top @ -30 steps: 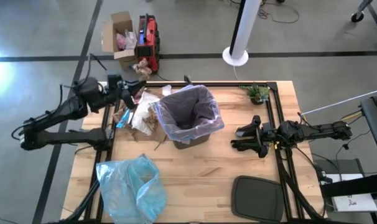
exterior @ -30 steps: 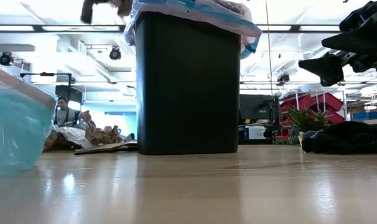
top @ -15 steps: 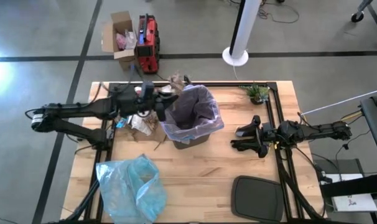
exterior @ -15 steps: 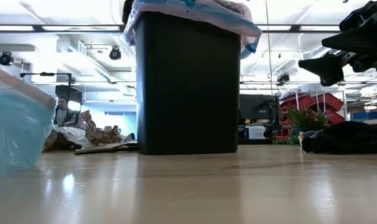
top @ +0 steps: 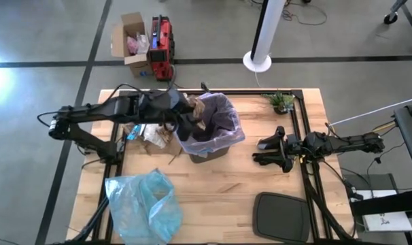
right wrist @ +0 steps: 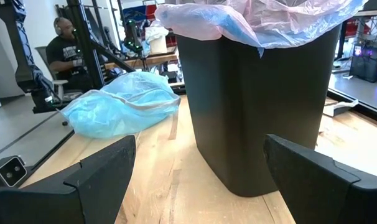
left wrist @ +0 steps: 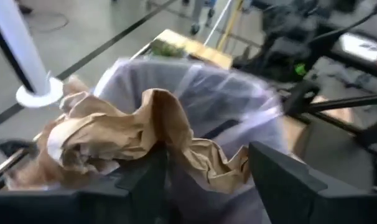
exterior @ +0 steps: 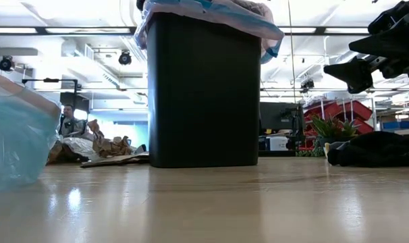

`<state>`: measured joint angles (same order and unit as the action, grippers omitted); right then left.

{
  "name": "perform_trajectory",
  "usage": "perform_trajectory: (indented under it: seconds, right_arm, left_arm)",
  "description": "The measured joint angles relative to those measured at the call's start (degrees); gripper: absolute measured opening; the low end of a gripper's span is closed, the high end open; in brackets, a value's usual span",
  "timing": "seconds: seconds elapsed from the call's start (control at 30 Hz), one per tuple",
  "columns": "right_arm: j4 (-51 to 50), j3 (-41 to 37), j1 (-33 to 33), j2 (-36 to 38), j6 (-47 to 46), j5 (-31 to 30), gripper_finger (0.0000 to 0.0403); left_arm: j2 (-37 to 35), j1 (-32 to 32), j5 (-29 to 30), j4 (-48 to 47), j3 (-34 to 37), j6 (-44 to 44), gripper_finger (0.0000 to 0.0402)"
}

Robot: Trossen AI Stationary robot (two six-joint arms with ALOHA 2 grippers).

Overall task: Place trash/remove bag and relplace
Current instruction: Put the brown paper into trash bin

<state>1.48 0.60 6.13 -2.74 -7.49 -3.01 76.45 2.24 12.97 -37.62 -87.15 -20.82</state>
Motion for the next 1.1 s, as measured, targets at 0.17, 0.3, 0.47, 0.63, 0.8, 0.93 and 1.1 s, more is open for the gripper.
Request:
perform_trajectory:
  seconds: [0.17,0.3,0.47,0.63,0.8,0.93,1.1]
  right_arm:
    - [0.0,0.0,0.0,0.0,0.0,0.0,0.0339]
    - [0.0,0.0,0.0,0.0,0.0,0.0,0.0339]
    - [0.0,0.0,0.0,0.0,0.0,0.0,0.0339]
    - [0.0,0.0,0.0,0.0,0.0,0.0,0.0339]
    - [0.0,0.0,0.0,0.0,0.0,0.0,0.0339]
    - [0.0,0.0,0.0,0.0,0.0,0.0,0.0339]
    - [0.0,0.0,0.0,0.0,0.0,0.0,0.0339]
  left_arm:
    - [1.3,-2.4,0.0,-6.0,-3.1,-1.0,0.0230]
    - [1.3,-2.5,2.8,-9.7,-3.2,-4.1,0.0231]
    - [3.0,-2.6,4.6,-15.8,-3.2,-6.8,0.0242]
    - [2.3,-4.0,4.6,-15.8,-3.1,-7.0,0.0265]
    - [0.3,-7.3,4.6,-19.0,-4.8,-9.2,0.0280]
    - [-1.6,-10.9,4.6,-25.7,-5.7,-14.7,0.0281]
    - [-3.2,-16.3,4.6,-34.4,-3.4,-26.9,0.0270]
